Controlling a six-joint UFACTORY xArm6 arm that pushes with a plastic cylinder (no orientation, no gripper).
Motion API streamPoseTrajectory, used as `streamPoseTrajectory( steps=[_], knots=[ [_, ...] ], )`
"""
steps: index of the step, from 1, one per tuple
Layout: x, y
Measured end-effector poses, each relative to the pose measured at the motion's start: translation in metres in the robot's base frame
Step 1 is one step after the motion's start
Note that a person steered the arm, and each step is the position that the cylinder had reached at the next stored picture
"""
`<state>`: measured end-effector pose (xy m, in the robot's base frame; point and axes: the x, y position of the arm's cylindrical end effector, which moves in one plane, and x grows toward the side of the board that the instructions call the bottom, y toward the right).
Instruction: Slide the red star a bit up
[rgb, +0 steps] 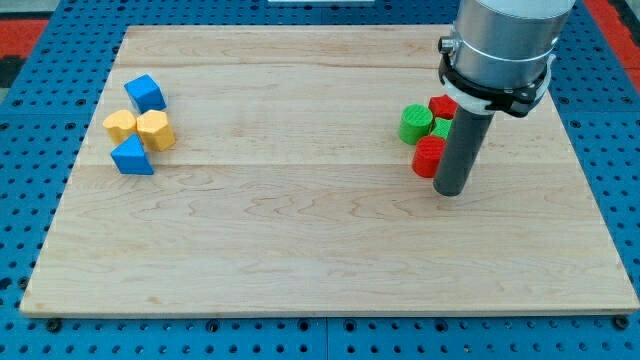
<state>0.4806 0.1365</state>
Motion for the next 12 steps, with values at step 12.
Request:
streamPoseTrajectory(
  steps=[12],
  knots=[
    [-0.093, 0.026]
  ],
)
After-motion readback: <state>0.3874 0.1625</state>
